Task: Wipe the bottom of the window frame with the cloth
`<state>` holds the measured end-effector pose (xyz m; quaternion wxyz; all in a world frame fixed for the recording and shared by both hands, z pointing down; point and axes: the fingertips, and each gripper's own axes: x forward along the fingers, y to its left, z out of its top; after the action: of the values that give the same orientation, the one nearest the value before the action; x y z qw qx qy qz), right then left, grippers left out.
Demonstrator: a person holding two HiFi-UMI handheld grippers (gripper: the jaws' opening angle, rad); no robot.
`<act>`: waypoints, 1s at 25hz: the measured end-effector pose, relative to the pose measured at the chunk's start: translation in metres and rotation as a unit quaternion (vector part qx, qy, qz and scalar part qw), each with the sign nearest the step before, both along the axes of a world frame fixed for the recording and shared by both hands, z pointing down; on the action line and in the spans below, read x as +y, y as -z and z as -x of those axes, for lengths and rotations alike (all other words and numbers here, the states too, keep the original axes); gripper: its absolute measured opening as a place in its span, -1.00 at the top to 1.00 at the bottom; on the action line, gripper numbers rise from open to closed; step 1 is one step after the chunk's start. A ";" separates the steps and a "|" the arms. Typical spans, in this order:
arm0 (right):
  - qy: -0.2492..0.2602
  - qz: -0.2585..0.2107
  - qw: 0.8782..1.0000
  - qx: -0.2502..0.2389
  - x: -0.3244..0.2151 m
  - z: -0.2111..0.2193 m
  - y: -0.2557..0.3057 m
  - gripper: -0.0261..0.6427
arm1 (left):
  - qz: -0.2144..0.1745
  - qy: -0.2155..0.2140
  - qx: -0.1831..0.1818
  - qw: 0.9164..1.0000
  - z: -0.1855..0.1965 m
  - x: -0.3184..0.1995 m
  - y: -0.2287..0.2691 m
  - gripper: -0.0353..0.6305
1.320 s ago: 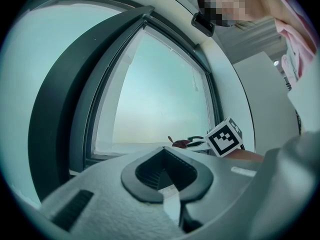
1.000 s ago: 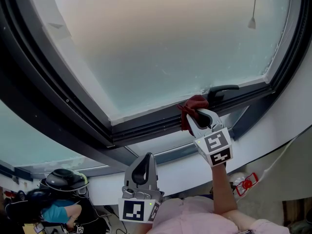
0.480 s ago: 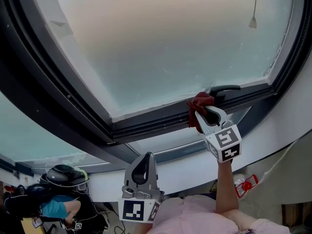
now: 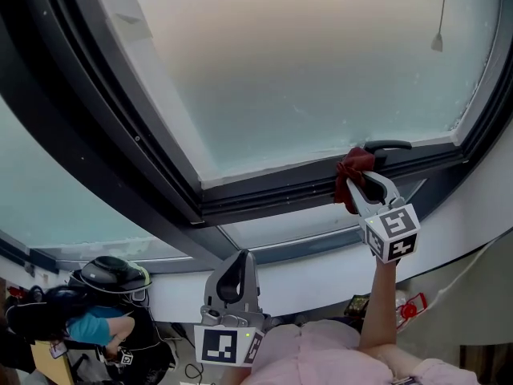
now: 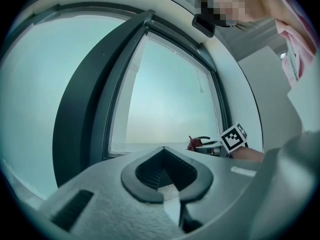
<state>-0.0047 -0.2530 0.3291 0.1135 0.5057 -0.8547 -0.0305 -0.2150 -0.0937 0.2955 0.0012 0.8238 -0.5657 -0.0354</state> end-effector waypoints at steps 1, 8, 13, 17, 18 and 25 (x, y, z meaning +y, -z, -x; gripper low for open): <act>-0.004 -0.001 1.000 0.002 0.000 0.000 0.000 0.68 | -0.001 0.001 0.000 1.000 0.003 0.001 0.000 0.91; -0.043 -0.013 0.998 0.048 0.001 0.004 0.001 0.68 | -0.003 0.007 0.006 1.000 0.022 0.011 0.000 0.91; -0.018 -0.036 0.999 0.031 0.016 0.039 0.017 0.68 | -0.002 0.012 0.008 1.000 0.037 0.020 -0.001 0.91; 0.038 -0.077 0.996 0.015 0.035 0.103 0.037 0.68 | 0.002 0.023 0.007 1.000 0.051 0.026 -0.002 0.91; 0.054 -0.083 0.995 0.009 0.040 0.120 0.040 0.68 | 0.001 0.027 0.007 1.000 0.055 0.027 -0.001 0.91; 0.162 -0.088 0.983 -0.006 0.070 0.223 0.039 0.68 | -0.003 0.058 0.007 0.998 0.082 0.040 0.000 0.91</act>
<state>-0.2279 -0.1827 0.2899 0.0574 0.3684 -0.9200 -0.1206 -0.2967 -0.0533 0.2951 0.0003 0.7892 -0.6126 -0.0429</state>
